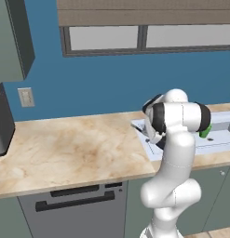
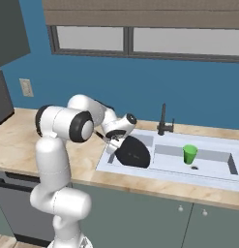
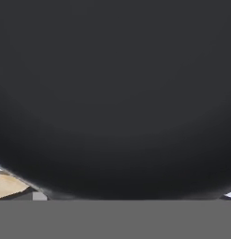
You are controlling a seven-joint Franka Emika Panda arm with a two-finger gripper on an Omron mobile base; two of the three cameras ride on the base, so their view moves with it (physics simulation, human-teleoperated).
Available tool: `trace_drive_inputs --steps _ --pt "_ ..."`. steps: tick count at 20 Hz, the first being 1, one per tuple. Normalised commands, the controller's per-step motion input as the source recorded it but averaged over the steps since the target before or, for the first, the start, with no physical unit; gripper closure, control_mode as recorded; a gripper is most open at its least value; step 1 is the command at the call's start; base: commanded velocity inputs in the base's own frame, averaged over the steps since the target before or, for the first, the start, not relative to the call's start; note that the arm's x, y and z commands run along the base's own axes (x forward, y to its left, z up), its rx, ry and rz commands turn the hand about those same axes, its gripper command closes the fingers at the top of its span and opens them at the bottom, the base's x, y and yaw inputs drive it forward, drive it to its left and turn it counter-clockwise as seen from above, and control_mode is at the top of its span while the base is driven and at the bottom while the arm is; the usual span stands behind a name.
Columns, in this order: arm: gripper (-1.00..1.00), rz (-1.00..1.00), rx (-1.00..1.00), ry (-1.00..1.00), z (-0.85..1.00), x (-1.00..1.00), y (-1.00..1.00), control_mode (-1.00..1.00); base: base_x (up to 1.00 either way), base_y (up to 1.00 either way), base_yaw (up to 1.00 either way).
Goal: Place the pan in the left basin and the cup in the right basin of the sink.
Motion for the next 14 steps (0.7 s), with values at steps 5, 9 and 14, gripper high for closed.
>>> trace_drive_inputs --steps 5,9,14 --pt "-1.00 0.00 0.00 0.00 0.00 -0.11 -0.38 -1.00 0.00 0.00 0.00" --pt "-1.00 0.00 0.00 0.00 0.00 -0.13 -0.37 -1.00 0.00 0.00 0.00" --pt "-1.00 0.00 0.00 0.00 -0.02 -0.06 -0.32 -1.00 0.00 0.00 0.00"
